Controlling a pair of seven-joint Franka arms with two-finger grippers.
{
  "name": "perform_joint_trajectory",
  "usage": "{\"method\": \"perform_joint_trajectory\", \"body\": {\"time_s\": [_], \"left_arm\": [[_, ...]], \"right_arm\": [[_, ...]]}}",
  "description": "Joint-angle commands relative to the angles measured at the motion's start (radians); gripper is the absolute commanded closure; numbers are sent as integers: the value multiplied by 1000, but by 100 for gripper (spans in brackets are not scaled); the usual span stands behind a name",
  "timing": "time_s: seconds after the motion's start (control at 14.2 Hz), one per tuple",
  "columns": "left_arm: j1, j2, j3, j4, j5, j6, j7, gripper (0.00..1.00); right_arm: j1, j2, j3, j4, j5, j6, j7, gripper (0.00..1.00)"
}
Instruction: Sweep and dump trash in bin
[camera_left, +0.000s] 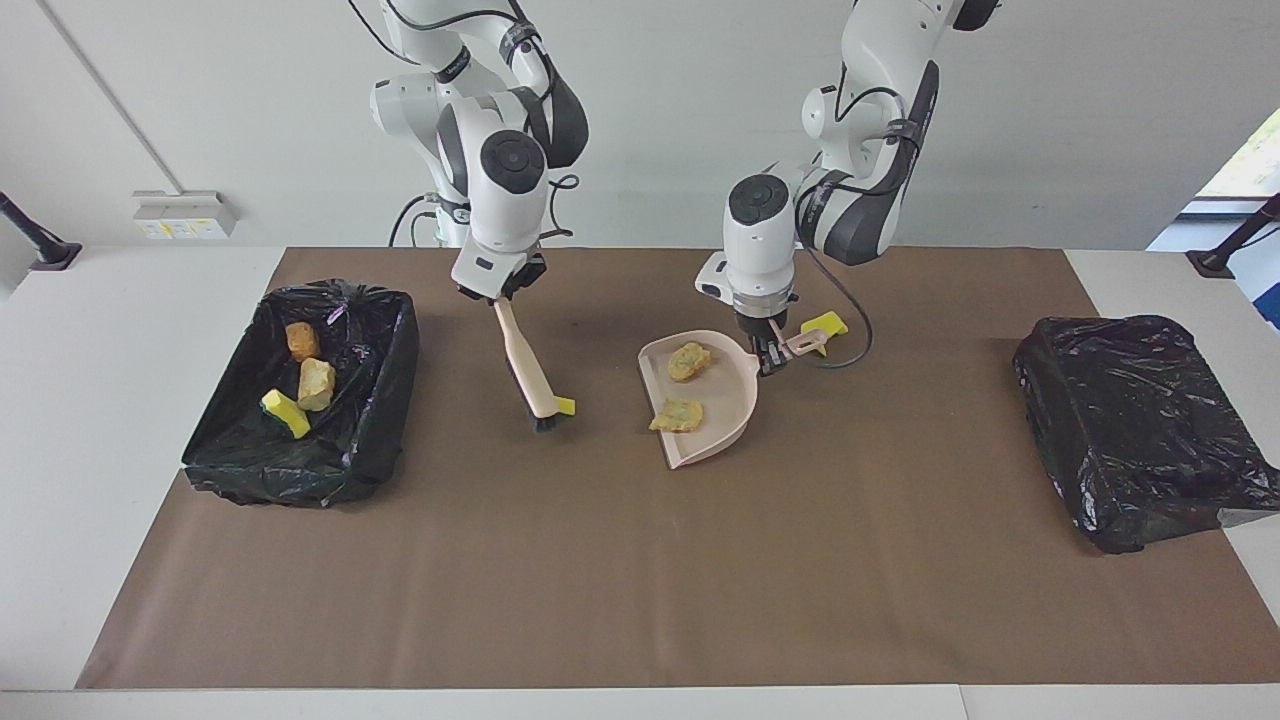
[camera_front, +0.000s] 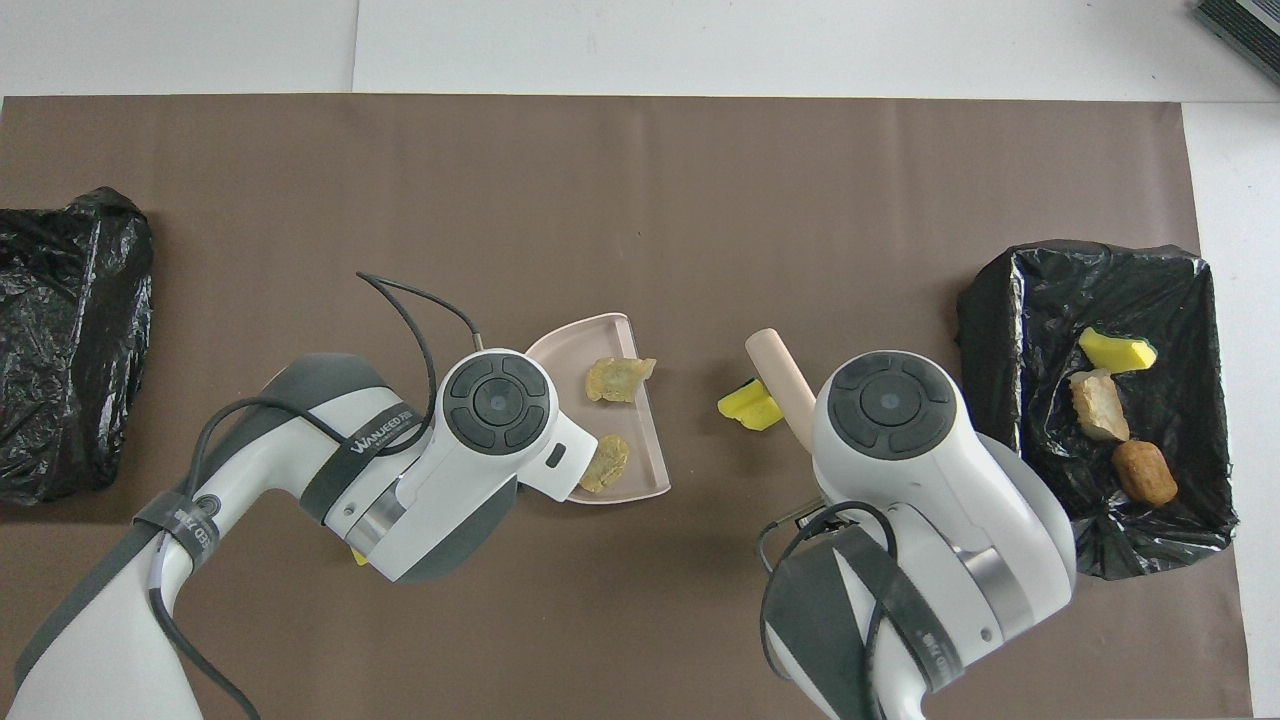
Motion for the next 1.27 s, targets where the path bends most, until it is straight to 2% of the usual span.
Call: {"method": "perform_joint_trajectory", "body": {"time_s": [0.0,0.14,0.28,0.42,0.56,0.77,0.91,0.99,1.06,1.2], "left_arm": [[16,-136,45,-65,-83,-2,121,100],[-2,-257,119,-130,-154,-53,184,100],[-10,-345,188,-169,-156,-166,189,100],[-10,-421,284,-224,-156,-211,195,100],[-10,-486,370,-290,-156,-231,212,100],[21,-550,430,-373,-145,-233,212,100],[23,-598,479,-434,-112,-200,213,100],[23,-625,499,-476,-81,-168,213,100],[23,-653,533,-508,-75,-144,216,100],[21,-656,626,-517,-43,-125,268,100]], "right_arm": [[-13,-4,16,-53,76,58,-9,100],[-18,4,14,-73,255,84,-12,100],[-16,2,14,-73,427,72,-4,100],[-18,2,14,-70,544,49,2,100],[-7,1,16,-64,641,45,42,100],[45,-4,17,-56,715,50,108,100],[91,-9,16,-56,724,58,126,100],[117,-12,13,-56,685,64,151,100],[122,-10,11,-52,575,65,168,100],[115,-10,13,-14,409,49,233,100]]}}
